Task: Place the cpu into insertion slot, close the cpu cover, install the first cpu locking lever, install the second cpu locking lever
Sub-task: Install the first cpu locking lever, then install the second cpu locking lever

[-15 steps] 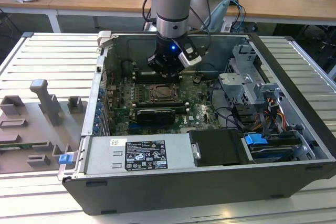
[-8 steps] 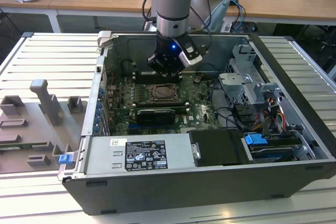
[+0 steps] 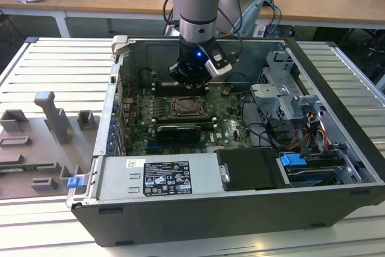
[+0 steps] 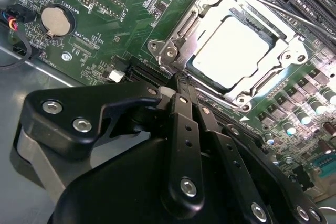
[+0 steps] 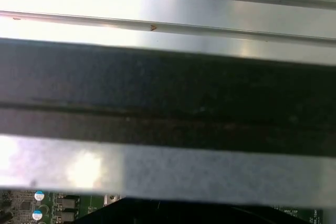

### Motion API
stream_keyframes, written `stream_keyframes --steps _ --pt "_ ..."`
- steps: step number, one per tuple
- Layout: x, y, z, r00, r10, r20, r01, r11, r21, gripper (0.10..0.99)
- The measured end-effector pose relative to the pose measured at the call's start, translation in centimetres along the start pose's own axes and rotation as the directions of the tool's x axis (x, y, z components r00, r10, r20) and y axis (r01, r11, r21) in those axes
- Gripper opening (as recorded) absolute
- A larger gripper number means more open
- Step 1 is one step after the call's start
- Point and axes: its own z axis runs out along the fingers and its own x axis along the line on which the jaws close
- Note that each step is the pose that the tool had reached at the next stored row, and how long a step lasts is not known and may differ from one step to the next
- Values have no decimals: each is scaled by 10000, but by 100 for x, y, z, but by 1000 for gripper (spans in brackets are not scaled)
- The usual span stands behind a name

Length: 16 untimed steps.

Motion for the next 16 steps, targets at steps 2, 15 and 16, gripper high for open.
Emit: stream_keyframes --steps 2,15,16 --pt "0 -3 0 10000 0 0 0 10000 1 106" --pt "4 -50 -3 10000 1 0 -1 10000 -1 106" --pt "4 -51 -4 10000 2 -2 -2 10000 2 106"
